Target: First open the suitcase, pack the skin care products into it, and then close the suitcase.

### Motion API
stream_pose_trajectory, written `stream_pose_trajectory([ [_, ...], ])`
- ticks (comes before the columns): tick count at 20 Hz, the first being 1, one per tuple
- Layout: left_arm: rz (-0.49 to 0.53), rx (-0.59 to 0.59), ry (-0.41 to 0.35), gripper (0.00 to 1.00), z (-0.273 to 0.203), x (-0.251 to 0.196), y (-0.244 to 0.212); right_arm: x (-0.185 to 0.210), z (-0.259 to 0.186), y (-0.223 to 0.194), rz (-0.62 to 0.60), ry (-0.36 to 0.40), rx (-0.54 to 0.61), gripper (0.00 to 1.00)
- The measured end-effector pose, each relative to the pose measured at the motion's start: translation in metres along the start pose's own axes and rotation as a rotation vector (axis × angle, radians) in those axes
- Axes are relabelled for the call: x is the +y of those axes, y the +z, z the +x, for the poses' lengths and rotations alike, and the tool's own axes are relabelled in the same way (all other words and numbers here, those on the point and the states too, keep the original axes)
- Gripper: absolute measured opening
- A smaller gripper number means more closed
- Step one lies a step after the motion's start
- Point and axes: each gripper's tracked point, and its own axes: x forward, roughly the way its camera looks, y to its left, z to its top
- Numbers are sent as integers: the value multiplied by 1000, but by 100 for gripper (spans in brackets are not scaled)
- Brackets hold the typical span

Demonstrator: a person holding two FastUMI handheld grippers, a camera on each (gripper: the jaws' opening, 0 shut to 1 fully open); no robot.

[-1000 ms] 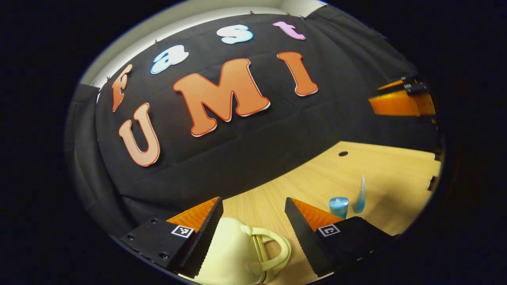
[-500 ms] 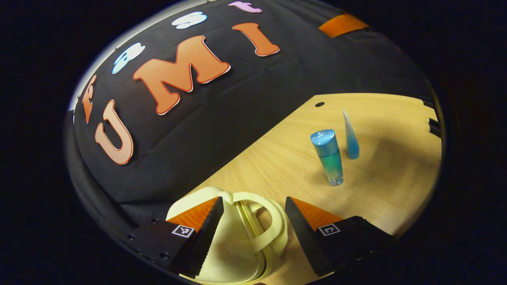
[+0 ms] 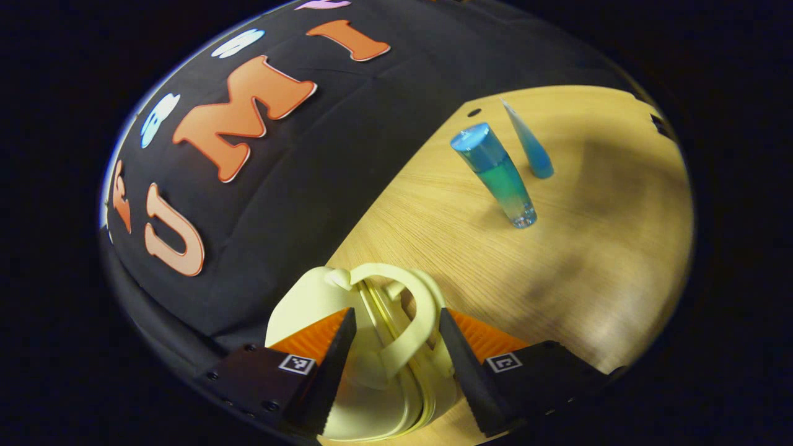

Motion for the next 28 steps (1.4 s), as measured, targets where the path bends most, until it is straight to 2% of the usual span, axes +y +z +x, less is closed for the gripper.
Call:
stream_pose_trajectory([
  [2,53,-11,29,82,-1,1,3,2,-1,1,-8,3,-5,95],
  [3,79,-9,39,75,-1,1,5,2,-1,0,-10,4,-6,95],
  [4,104,-8,49,74,0,2,7,2,-2,0,-9,7,-6,96],
  [5,121,-3,48,79,1,-1,8,2,-3,0,-8,9,-6,95],
  [9,152,81,48,45,11,-7,-8,-2,-4,1,-14,7,-15,95],
  [10,166,84,51,32,12,-7,-7,-5,-5,1,-13,3,-16,96],
  [12,190,83,61,35,13,-7,-3,-7,-6,3,-7,-1,-20,95],
  [13,202,85,71,25,7,-6,1,-8,-6,2,-7,-3,-19,95],
  [14,189,75,56,16,11,-5,1,-10,-7,1,-7,-6,-19,95],
  [15,161,72,38,16,9,-5,1,-11,-7,1,-8,-10,-19,95],
  [16,142,56,55,16,4,4,4,-13,-7,0,-8,-13,-20,95],
  [17,122,36,62,7,0,8,8,-12,-7,0,-7,-12,-18,95],
  [18,80,21,53,5,1,13,11,-12,-7,-1,-7,-13,-17,95],
  [22,-81,-26,65,6,-16,52,24,-9,-4,-1,-9,-10,-17,95],
  [24,-199,-46,61,6,-26,69,27,-5,-2,0,-8,-5,-15,95],
  [28,-365,-88,40,6,-41,107,30,5,2,5,-11,4,-19,95],
])
